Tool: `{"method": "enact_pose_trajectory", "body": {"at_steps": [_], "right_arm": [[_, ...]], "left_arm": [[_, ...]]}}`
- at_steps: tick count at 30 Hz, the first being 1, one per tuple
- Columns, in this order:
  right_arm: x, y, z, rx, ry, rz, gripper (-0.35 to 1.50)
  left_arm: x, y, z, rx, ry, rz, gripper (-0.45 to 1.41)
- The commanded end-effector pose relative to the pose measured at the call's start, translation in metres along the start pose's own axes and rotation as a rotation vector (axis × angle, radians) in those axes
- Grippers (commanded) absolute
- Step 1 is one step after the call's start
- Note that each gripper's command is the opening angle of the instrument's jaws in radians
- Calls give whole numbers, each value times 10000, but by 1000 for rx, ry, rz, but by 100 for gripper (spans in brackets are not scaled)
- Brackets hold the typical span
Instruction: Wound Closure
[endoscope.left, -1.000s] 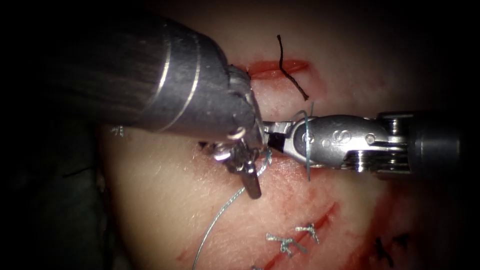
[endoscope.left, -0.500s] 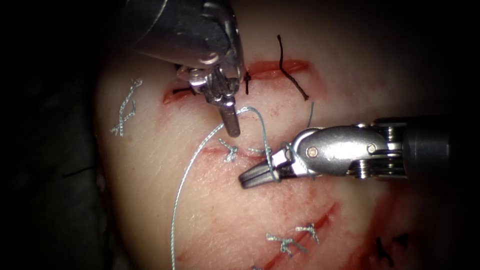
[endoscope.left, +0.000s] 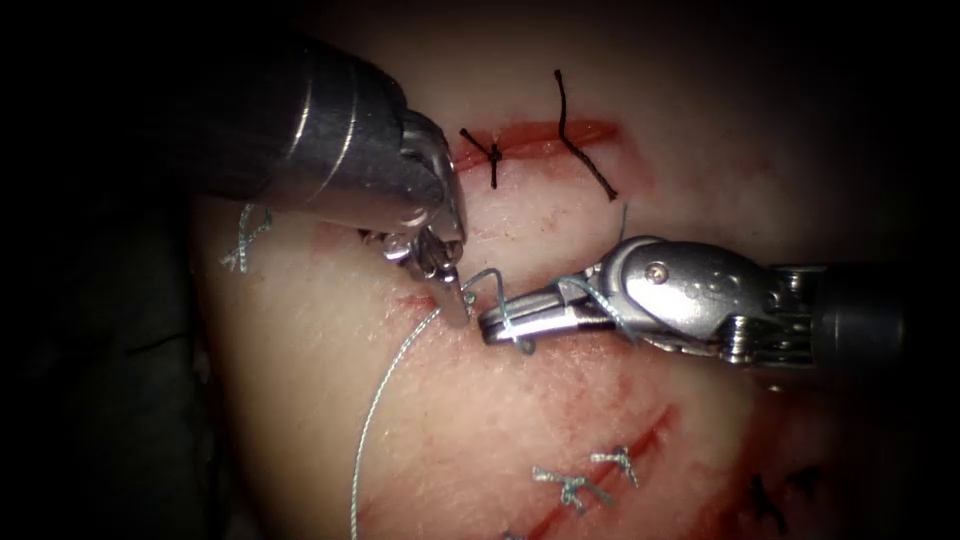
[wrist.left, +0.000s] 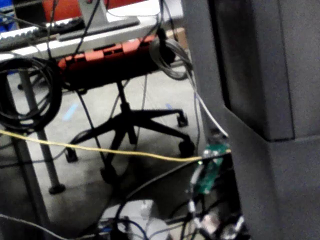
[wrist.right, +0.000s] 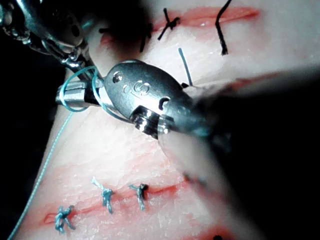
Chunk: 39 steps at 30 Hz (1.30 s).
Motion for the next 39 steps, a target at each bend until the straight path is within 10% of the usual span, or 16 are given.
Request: {"method": "enact_pose_trajectory", "body": {"at_steps": [1, 24, 39], "right_arm": [[-6, 2, 8, -9, 12, 6, -35], [-7, -3, 8, -18, 29, 47, -35], [22, 2, 9, -516, 75, -73, -35]], "left_arm": [[4, -1, 7, -13, 10, -4, -45], [18, -8, -5, -23, 73, -46, -45], [-5, 23, 15, -28, 34, -65, -45]]}}
